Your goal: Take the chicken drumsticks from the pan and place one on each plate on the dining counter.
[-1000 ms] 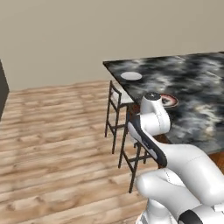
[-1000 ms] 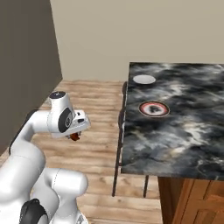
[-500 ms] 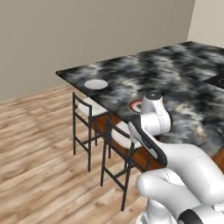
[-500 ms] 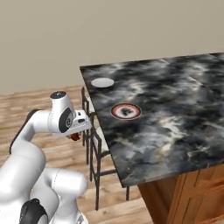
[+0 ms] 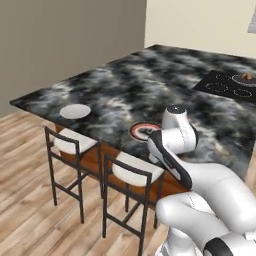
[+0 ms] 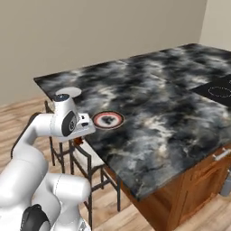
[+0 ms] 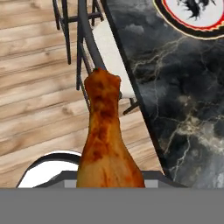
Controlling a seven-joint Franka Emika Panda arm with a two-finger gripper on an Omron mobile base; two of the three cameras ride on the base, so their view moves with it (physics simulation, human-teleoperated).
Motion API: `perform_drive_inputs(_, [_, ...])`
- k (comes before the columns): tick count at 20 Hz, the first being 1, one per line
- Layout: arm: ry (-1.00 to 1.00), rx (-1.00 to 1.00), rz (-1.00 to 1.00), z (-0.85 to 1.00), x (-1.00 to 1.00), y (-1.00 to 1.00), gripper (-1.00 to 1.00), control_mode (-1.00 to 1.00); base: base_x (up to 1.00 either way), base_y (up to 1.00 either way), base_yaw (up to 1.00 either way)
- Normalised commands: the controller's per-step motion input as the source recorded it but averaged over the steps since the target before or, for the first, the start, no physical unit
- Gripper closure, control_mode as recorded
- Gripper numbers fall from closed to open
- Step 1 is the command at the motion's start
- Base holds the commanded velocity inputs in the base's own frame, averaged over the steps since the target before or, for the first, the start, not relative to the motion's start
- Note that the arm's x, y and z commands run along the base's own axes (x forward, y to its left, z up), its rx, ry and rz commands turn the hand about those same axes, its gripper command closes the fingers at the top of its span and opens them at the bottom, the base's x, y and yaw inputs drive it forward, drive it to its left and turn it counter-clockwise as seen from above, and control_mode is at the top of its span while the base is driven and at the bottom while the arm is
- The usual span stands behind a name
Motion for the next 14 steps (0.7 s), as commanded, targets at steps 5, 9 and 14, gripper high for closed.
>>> perform_drive_inputs(5, [0.00,0.00,0.00,0.00,0.00,0.00,1.00,1.00,0.15,0.82,-0.47])
perform_drive_inputs(9, [0.00,0.00,0.00,0.00,0.00,0.00,1.00,1.00,0.27,0.78,-0.46])
perform_drive_inputs(14, [0.00,0.00,0.00,0.00,0.00,0.00,1.00,1.00,0.47,0.60,-0.51])
